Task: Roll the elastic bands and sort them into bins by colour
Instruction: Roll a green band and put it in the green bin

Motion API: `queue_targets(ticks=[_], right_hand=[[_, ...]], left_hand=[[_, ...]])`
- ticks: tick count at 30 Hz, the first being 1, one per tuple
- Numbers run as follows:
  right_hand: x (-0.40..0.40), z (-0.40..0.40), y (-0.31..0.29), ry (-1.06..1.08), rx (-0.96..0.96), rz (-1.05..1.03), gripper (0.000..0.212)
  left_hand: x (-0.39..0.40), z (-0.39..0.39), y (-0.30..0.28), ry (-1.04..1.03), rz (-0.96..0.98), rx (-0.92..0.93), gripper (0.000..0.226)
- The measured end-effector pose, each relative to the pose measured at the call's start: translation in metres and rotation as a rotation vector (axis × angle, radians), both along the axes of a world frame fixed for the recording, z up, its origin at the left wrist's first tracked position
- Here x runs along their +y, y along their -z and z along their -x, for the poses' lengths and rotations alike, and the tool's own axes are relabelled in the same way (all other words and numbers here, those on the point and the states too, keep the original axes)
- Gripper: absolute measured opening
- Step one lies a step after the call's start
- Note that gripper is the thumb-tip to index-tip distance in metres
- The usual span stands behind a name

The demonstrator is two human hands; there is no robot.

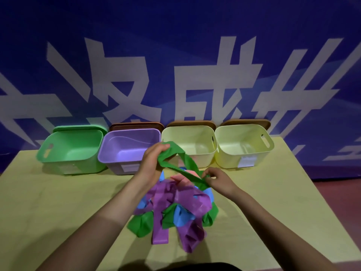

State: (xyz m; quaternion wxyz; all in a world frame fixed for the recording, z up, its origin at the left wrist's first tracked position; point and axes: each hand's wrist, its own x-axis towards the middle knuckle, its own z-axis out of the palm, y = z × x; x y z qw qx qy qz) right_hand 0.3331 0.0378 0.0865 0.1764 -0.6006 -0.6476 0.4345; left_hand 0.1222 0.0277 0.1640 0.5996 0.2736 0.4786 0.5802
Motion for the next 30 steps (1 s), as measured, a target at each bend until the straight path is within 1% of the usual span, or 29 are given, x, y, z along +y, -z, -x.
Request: queue_targets(ticks=[2,3,6,8,10,12,14,17,18,19,20,21,22,23,24,25,26,28,30], right_hand=[[0.0,0.015,-0.005,0.046,0.065,0.029,0.02],[0.001,0.024,-0.008,0.094,0.136,0.031,0.023],[0.004,0.05,-0.019,0.362,0.446,0.033,0.026],[0.006,0.066,-0.022,0.541,0.635,0.04,0.027],[0.005,0.083,-0.023,0.595,0.664,0.005,0.03],[-0.002,0.105,-0.026,0.569,0.637,-0.024,0.031],[-0.009,0.127,-0.029,0.559,0.601,-0.041,0.026],[-0.016,0.161,-0.031,0.56,0.589,-0.015,0.023],[-0.018,0.173,-0.035,0.543,0.617,-0.013,0.026],[-0.018,0.186,-0.038,0.503,0.645,-0.032,0.035],[-0.019,0.2,-0.043,0.434,0.673,-0.06,0.043],[-0.019,0.215,-0.046,0.348,0.692,-0.074,0.047],[-0.02,0.232,-0.052,0.267,0.695,-0.061,0.048],[-0.022,0.248,-0.058,0.203,0.709,-0.03,0.048],[-0.023,0.262,-0.062,0.159,0.735,0.014,0.045],[-0.026,0.275,-0.066,0.125,0.775,0.046,0.037],[-0.029,0.287,-0.071,0.104,0.84,0.071,0.033],[-0.034,0.305,-0.076,0.105,0.953,0.088,0.04],[-0.038,0.317,-0.081,0.081,1.039,0.051,0.032]], left_hand=[[-0.004,0.001,-0.007,0.017,-0.01,0.027,0.039],[-0.005,0.005,-0.01,0.021,-0.018,0.039,0.044],[-0.008,0.022,-0.02,0.023,-0.049,0.045,0.037],[-0.008,0.04,-0.025,0.014,-0.075,0.033,0.047],[-0.008,0.06,-0.031,0.033,-0.104,0.022,0.054],[-0.009,0.08,-0.037,0.043,-0.115,0.007,0.049],[-0.008,0.103,-0.039,0.036,-0.119,-0.005,0.043],[-0.011,0.137,-0.041,0.049,-0.132,0.002,0.019],[-0.012,0.148,-0.042,0.051,-0.138,0.007,0.015],[-0.013,0.158,-0.042,0.053,-0.135,0.017,0.013],[-0.015,0.168,-0.041,0.062,-0.141,0.025,0.011],[-0.016,0.178,-0.042,0.074,-0.151,0.036,0.013],[-0.018,0.188,-0.042,0.084,-0.16,0.054,0.02],[-0.019,0.197,-0.043,0.092,-0.168,0.069,0.032],[-0.021,0.208,-0.044,0.099,-0.171,0.079,0.041],[-0.023,0.218,-0.045,0.104,-0.168,0.088,0.041],[-0.025,0.227,-0.047,0.106,-0.164,0.098,0.034],[-0.028,0.248,-0.049,0.097,-0.147,0.103,0.02],[-0.029,0.269,-0.048,0.093,-0.132,0.113,0.024]])
